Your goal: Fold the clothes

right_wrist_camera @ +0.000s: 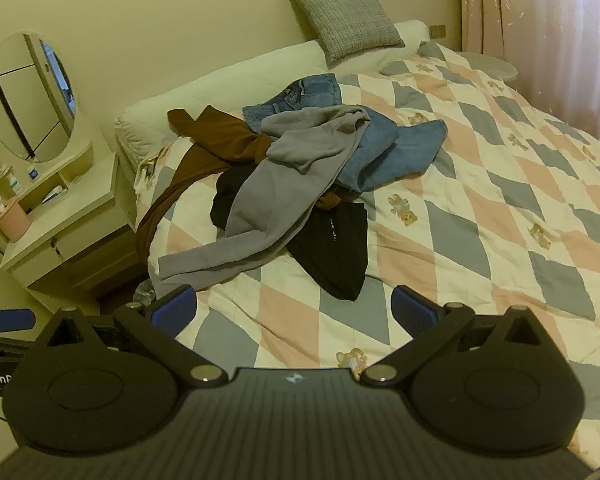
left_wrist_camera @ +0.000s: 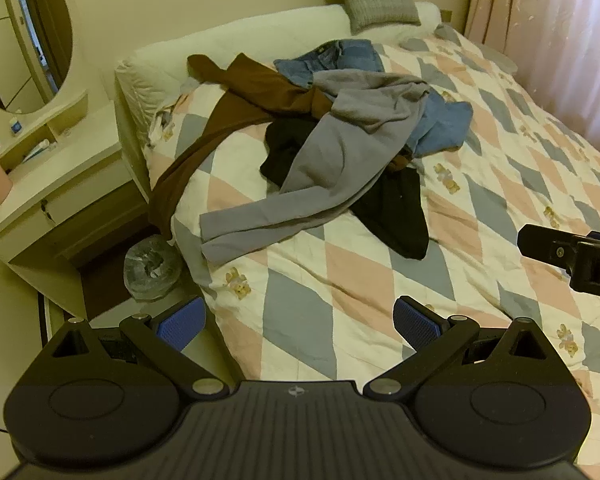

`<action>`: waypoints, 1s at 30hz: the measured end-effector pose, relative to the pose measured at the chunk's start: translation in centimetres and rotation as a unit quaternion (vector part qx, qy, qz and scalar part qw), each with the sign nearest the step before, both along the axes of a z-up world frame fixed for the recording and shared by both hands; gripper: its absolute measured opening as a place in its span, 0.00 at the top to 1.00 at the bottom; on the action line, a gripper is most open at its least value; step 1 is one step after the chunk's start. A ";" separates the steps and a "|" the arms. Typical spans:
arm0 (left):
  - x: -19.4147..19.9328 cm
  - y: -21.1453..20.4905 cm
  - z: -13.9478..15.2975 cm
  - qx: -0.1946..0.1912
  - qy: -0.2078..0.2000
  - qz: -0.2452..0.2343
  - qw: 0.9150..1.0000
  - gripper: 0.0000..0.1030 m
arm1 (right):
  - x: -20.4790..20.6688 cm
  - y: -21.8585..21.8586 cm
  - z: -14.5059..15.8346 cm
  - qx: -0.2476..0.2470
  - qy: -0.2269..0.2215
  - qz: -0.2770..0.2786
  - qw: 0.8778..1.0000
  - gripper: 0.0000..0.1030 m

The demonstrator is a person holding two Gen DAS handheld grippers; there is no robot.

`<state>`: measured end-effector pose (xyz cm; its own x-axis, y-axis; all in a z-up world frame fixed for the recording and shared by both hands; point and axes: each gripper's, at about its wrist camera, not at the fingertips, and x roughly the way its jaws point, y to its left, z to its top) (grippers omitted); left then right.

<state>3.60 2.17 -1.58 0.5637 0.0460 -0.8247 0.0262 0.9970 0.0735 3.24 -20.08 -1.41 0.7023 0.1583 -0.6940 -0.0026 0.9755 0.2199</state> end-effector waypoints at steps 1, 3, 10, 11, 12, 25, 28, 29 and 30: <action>0.5 0.1 -0.2 -0.001 0.002 -0.001 1.000 0.00 | 0.4 0.0 -0.2 0.000 0.002 -0.002 1.000 0.00; 1.9 0.2 -0.9 -0.004 0.007 -0.005 1.000 0.00 | 1.3 0.0 -0.6 0.000 0.007 -0.007 1.000 0.00; 7.6 -0.2 -4.1 0.004 0.033 -0.041 0.999 0.00 | 5.3 -0.7 -3.6 0.003 0.040 -0.039 0.998 0.01; 8.6 -0.4 -4.6 0.005 0.039 -0.049 0.998 0.00 | 6.0 -0.8 -4.1 0.004 0.046 -0.046 0.998 0.01; 9.7 -0.6 -5.0 0.005 0.046 -0.058 0.997 0.00 | 6.8 -1.0 -4.7 0.007 0.053 -0.053 0.997 0.01; 23.2 0.8 -10.0 -0.007 0.087 -0.097 0.991 0.00 | 16.8 -2.1 -9.3 0.015 0.103 -0.107 0.989 0.01; 25.9 1.8 -11.3 -0.001 0.092 -0.098 0.991 0.00 | 19.3 -2.1 -10.1 0.013 0.104 -0.113 0.988 0.01; 26.7 2.1 -11.6 0.003 0.094 -0.100 0.990 0.00 | 20.2 -2.1 -10.3 0.011 0.103 -0.113 0.988 0.01; 27.5 2.4 -12.0 0.007 0.097 -0.103 0.990 0.00 | 21.2 -1.8 -10.5 0.007 0.103 -0.110 0.989 0.01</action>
<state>31.12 4.54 -13.56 0.3940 -0.0404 -0.9182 0.2431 0.9680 0.0618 24.41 -21.93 -11.91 0.5643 0.0284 -0.8251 0.2551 0.9445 0.2069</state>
